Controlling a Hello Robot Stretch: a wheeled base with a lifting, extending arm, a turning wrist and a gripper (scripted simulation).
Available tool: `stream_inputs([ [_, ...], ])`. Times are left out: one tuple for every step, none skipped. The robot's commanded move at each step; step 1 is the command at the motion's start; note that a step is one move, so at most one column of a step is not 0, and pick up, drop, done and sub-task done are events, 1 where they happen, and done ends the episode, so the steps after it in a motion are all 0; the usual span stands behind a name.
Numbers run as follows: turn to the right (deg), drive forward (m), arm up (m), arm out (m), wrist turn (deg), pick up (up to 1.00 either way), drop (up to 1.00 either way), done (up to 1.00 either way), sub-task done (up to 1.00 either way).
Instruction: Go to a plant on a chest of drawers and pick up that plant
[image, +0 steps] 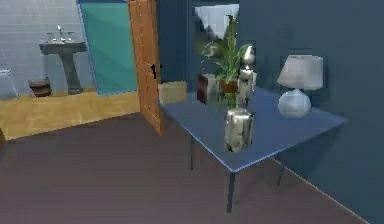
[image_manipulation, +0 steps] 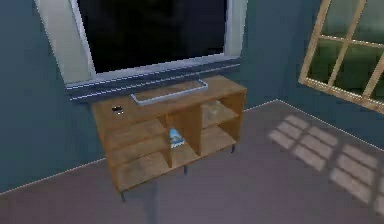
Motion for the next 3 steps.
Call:
stream_inputs([
  [45.0, 0.00, 0.00, 0.00, 0.0, 0.00, 0.00, 0.00, 0.00],
  [45.0, 0.00, 0.00, 0.00, 0.0, 0.00, 0.00, 0.00, 0.00],
  [45.0, 0.00, 0.00, 0.00, 0.0, 0.00, 0.00, 0.00, 0.00],
])
